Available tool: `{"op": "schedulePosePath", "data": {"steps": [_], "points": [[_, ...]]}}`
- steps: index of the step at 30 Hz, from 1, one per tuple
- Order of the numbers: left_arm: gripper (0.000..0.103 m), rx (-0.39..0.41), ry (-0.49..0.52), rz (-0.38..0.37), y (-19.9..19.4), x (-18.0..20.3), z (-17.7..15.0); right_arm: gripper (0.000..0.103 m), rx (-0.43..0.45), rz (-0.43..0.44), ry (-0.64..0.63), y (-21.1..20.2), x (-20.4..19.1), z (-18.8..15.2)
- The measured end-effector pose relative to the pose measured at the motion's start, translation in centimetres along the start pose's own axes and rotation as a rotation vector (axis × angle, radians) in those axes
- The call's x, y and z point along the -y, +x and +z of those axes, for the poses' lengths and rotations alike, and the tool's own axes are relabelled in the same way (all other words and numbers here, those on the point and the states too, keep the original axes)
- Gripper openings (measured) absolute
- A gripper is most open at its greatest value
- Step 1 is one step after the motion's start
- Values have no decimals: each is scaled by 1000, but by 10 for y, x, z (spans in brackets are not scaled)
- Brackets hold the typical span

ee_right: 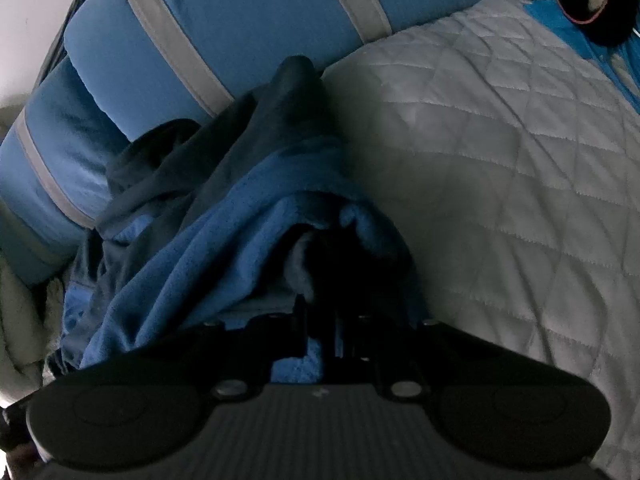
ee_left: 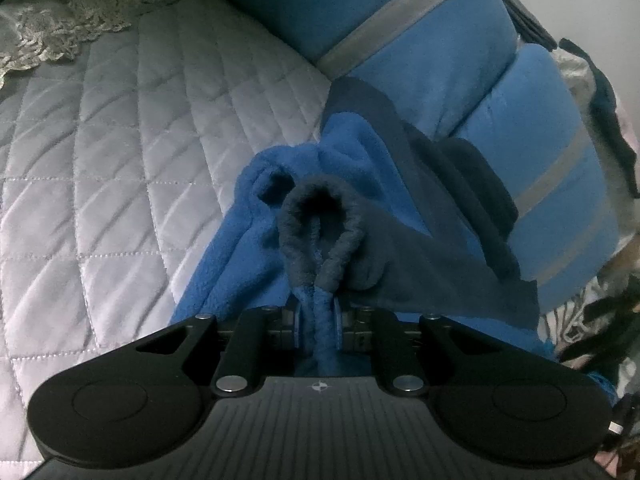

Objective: Fold clothes

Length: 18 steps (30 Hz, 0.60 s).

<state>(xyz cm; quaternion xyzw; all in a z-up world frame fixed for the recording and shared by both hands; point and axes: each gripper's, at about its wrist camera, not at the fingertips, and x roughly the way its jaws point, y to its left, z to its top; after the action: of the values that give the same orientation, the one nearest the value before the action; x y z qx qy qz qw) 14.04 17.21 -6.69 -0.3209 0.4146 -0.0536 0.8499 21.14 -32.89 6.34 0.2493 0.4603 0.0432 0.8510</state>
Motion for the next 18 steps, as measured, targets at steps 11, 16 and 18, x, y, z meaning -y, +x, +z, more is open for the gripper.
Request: {"op": "schedulePosePath", "data": {"steps": [11,16,18], "points": [[74,53,16,97,-31,13,3,87,146,-103,-72,-38,-3,7],[75,106,52,167,-56,16,-5,88,79,-158,-20,-43,13,-7],[75,116,80,183,-67,16,-14,88,61,-159,-12,-47,18,-16]]}}
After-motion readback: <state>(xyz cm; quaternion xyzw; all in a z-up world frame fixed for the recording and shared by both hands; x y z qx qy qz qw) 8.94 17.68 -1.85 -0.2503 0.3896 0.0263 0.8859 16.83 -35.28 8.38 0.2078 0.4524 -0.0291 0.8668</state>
